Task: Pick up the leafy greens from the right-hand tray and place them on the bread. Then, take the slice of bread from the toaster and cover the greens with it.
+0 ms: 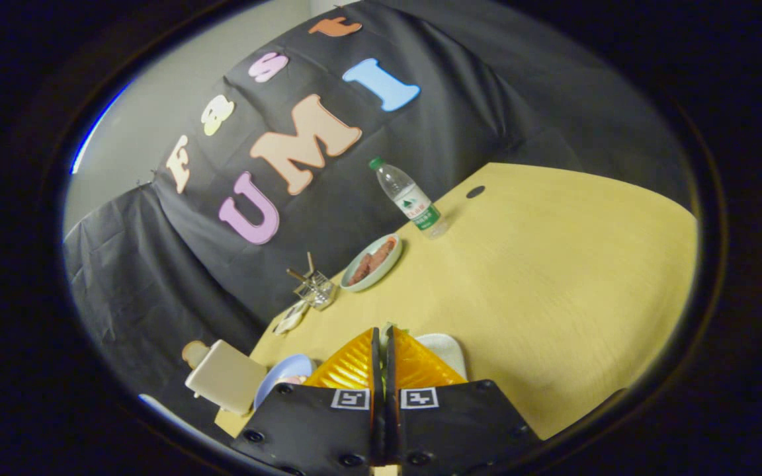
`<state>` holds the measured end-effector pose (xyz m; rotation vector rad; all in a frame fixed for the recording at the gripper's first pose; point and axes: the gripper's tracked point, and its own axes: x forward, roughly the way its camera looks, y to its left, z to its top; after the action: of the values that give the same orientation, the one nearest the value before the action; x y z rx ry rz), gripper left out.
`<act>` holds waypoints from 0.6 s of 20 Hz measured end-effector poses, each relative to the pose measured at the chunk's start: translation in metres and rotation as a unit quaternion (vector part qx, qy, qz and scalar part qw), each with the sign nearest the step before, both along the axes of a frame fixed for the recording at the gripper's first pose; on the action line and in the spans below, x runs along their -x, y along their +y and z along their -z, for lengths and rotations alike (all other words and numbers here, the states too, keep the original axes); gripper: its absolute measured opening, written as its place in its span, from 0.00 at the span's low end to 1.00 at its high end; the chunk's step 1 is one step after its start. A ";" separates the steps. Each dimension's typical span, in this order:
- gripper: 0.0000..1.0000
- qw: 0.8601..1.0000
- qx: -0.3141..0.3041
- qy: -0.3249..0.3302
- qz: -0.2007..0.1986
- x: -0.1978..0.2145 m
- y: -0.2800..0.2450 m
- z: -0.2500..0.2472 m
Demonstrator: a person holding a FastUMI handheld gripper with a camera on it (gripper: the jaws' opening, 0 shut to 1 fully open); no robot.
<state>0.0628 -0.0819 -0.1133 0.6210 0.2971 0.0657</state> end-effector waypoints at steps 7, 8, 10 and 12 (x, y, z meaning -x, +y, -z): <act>0.03 0.996 -0.044 -0.067 -0.041 -0.002 0.078 -0.052; 0.03 0.994 -0.053 -0.078 -0.046 -0.004 0.091 -0.058; 0.03 0.992 -0.066 -0.089 -0.056 -0.009 0.113 -0.063; 0.03 0.988 -0.093 -0.095 -0.082 -0.010 0.147 -0.068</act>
<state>0.0729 0.0647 -0.0458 0.7684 0.1570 0.3122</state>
